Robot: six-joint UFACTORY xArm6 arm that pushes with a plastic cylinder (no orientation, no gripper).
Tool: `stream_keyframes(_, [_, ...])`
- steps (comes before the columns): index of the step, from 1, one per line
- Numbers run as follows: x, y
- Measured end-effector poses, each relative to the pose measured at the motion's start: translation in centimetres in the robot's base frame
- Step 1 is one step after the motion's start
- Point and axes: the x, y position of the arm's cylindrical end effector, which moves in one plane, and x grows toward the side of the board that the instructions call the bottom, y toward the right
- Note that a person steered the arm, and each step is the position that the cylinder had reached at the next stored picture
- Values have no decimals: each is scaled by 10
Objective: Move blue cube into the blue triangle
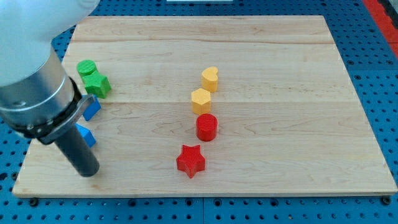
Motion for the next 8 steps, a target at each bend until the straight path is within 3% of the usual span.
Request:
stream_keyframes(7, [-22, 72])
stream_keyframes(8, [3, 25])
